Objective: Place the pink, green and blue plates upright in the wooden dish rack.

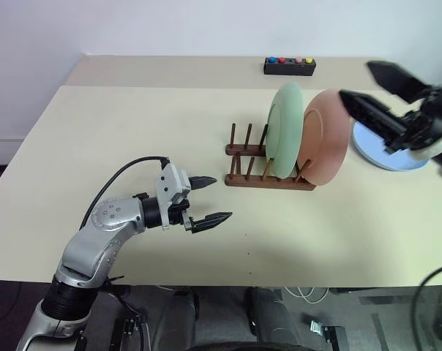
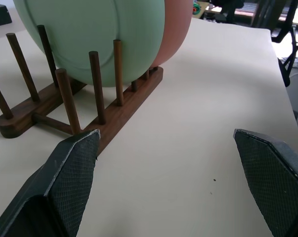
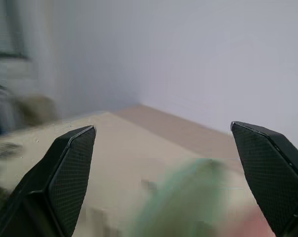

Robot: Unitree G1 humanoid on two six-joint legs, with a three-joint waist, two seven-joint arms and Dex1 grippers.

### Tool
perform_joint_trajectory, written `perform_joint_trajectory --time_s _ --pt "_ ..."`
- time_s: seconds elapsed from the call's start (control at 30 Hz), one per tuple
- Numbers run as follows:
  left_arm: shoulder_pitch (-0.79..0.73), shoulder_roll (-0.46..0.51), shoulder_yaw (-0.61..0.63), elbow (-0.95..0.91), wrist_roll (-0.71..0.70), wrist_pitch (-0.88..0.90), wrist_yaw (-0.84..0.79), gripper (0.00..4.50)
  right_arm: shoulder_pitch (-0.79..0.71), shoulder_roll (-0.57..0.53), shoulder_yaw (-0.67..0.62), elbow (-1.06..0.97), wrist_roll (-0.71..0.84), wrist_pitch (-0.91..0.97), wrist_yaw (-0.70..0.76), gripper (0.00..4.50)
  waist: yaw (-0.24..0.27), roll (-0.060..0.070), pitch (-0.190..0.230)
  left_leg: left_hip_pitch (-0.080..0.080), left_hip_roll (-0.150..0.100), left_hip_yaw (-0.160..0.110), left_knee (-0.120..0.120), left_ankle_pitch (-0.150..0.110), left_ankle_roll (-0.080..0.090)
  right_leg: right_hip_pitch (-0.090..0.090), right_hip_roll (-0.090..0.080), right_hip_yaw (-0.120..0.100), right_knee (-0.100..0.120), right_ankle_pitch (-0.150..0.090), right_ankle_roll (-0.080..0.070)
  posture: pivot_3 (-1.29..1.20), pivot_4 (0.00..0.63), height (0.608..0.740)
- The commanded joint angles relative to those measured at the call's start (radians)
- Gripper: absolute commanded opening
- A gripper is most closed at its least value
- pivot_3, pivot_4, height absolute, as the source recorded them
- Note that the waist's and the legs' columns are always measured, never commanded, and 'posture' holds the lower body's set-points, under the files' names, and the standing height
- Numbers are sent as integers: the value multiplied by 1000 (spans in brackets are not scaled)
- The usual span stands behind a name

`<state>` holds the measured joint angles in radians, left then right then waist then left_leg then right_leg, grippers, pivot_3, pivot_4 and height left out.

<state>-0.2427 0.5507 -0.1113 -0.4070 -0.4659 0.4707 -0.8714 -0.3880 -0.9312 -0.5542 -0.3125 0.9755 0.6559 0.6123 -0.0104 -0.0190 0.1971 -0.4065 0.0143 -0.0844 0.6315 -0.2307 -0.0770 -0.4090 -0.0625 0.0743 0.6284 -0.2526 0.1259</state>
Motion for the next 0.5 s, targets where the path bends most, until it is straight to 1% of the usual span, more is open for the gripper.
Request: perform_joint_trajectory --time_s 0.03,0.13,0.2,0.27,0.33,0.37,0.4,0.5 --pt "-13 -6 -5 -10 -4 -20 -11 4500 62 -69 -78 106 -123 -68 72 4470 -2 0 0 0 0 0 0 0 0 0 0 0 0 0 0 0 150 730" --pt "-25 -13 -11 1 -4 -23 -19 4500 167 -130 -44 200 -290 -149 136 4470 -4 1 0 1 0 0 -1 0 0 0 0 0 0 0 0 0 150 730" --pt "-32 -17 -13 7 -7 -24 -23 4500 239 -154 25 245 -415 -222 165 4470 -6 1 -1 1 0 1 0 0 0 0 0 1 0 0 0 0 150 730" --pt "-37 -20 -16 11 -8 -26 -27 4500 269 -156 95 291 -518 -294 170 4470 -10 1 -1 1 0 1 0 0 0 0 0 1 0 0 0 0 150 730" --pt "-42 -22 -17 16 -7 -28 -28 4500 247 -131 159 357 -584 -352 161 4470 -13 2 -1 2 0 2 0 0 0 0 0 2 1 0 0 0 150 730" --pt "-46 -24 -18 18 -6 -28 -28 4500 219 -117 189 399 -610 -370 152 4470 -14 2 -1 2 0 2 0 0 0 0 0 2 1 0 0 0 150 730" --pt "-49 -26 -18 19 -6 -27 -29 4500 182 -106 241 463 -669 -410 132 4470 -16 2 -1 2 0 2 0 0 0 0 0 2 1 0 0 0 150 730" --pt "-54 -29 -18 22 -6 -28 -28 4500 79 -67 345 640 -791 -526 97 4470 -19 3 0 2 0 3 0 0 0 0 0 3 1 0 0 0 150 730"
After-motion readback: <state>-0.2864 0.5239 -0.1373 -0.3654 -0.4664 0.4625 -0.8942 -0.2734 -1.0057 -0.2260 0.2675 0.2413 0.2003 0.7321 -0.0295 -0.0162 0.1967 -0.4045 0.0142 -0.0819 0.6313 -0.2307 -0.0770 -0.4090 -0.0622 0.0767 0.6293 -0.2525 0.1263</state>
